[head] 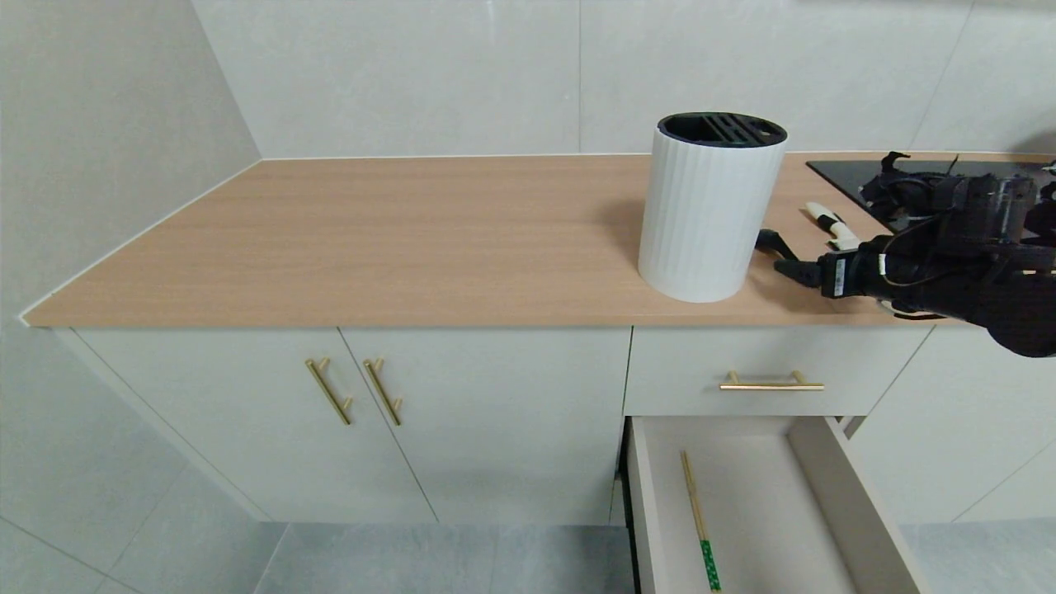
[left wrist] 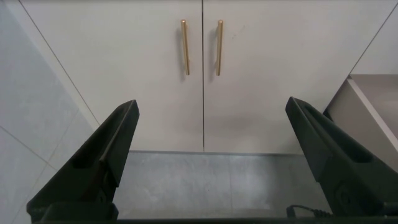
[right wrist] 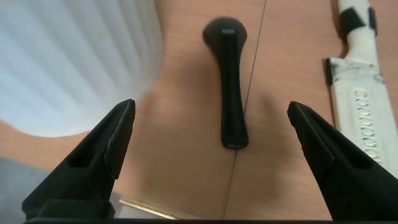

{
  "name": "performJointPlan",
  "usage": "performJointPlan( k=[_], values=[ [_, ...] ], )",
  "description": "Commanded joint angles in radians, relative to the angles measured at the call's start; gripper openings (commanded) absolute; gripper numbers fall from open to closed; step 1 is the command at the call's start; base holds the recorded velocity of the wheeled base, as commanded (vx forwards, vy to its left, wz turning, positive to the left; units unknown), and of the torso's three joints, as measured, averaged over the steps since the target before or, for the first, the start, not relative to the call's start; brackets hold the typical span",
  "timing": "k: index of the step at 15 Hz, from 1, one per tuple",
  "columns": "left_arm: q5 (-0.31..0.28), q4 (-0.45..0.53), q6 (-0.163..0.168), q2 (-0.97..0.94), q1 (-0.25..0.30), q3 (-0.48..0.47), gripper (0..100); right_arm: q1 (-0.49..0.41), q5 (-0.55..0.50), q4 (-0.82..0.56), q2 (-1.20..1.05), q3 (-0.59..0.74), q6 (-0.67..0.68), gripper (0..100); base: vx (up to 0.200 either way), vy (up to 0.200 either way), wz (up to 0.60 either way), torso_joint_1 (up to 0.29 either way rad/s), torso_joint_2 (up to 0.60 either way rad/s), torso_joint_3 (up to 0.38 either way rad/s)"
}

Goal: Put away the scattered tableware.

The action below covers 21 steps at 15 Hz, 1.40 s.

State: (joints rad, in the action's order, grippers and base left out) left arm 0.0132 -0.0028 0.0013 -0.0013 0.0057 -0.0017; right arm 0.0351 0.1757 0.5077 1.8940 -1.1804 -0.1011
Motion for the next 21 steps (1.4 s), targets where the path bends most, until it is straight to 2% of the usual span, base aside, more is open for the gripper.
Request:
performJointPlan(
  k=[1, 5, 15, 16, 21],
  values=[
    [0.001, 0.0, 0.0, 0.001, 0.0, 0.0, 100, 0.0, -0.002, -0.023, 0.048, -0.025, -0.002, 100, 0.0, 0.0, 0.0, 0.0, 0.0, 0.0],
    [0.001, 0.0, 0.0, 0.001, 0.0, 0.0, 100, 0.0, -0.012, -0.095, 0.059, -0.065, 0.0, 100, 0.0, 0.0, 0.0, 0.0, 0.0, 0.0],
    [-0.001, 0.0, 0.0, 0.001, 0.0, 0.0, 100, 0.009, -0.084, -0.06, 0.125, -0.108, 0.015, 100, 0.0, 0.0, 0.0, 0.0, 0.0, 0.0],
    [0.001, 0.0, 0.0, 0.001, 0.0, 0.0, 100, 0.009, -0.088, -0.058, 0.126, -0.11, 0.015, 0, 0.0, 0.0, 0.0, 0.0, 0.0, 0.0],
    [0.001, 0.0, 0.0, 0.001, 0.0, 0.0, 100, 0.011, -0.087, -0.058, 0.134, -0.11, 0.015, 0, 0.0, 0.0, 0.0, 0.0, 0.0, 0.0]
  ],
)
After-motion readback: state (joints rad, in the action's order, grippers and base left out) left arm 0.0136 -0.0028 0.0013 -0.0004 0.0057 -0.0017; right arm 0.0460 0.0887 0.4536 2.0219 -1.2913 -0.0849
